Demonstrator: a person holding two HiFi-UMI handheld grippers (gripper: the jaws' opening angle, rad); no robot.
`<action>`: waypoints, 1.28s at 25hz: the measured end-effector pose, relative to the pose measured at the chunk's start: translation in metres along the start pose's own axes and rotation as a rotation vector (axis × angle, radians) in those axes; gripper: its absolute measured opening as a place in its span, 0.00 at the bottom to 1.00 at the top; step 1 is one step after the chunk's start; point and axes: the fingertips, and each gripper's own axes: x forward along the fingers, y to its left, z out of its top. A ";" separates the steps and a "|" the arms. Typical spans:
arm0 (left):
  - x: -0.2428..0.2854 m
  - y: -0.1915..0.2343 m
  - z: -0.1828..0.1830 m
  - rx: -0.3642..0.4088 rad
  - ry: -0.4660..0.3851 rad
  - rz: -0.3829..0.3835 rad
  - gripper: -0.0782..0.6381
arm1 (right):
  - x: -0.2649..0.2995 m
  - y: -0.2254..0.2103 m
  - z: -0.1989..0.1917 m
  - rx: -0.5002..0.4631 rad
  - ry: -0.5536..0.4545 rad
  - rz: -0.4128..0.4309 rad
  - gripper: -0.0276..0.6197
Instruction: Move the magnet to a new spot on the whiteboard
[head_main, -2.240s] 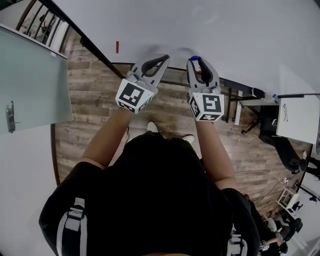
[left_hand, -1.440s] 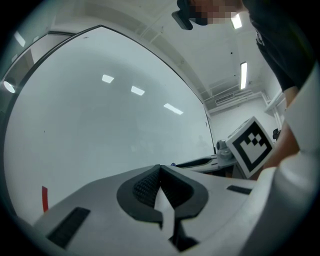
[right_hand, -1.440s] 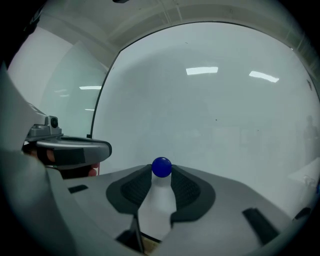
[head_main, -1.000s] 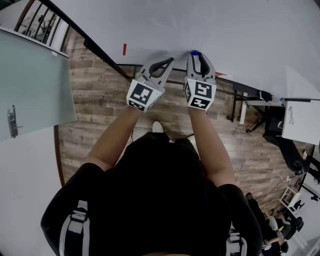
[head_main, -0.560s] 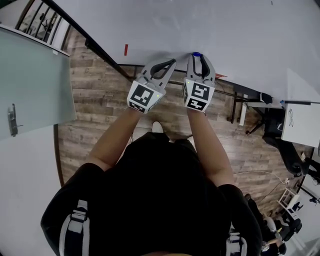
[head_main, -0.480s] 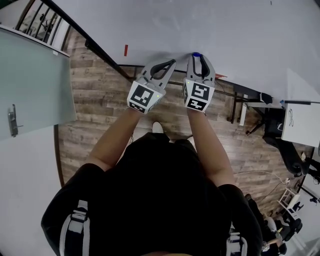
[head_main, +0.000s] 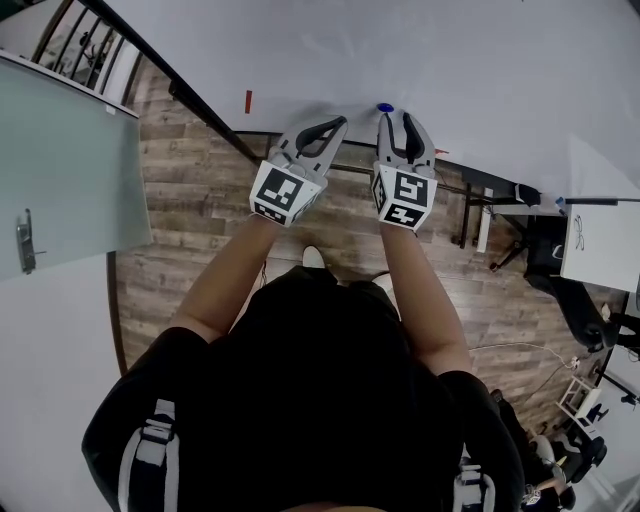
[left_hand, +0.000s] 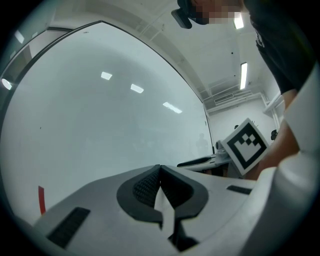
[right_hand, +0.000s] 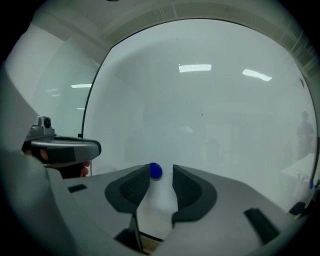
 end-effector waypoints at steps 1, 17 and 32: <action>-0.001 -0.002 0.004 0.000 -0.004 0.000 0.12 | -0.006 -0.002 0.002 0.000 -0.001 0.007 0.26; -0.008 -0.102 0.059 -0.030 -0.029 -0.039 0.12 | -0.139 -0.056 0.043 0.028 -0.071 0.267 0.17; -0.009 -0.195 0.100 -0.043 -0.018 -0.063 0.12 | -0.227 -0.080 0.067 -0.008 -0.149 0.499 0.03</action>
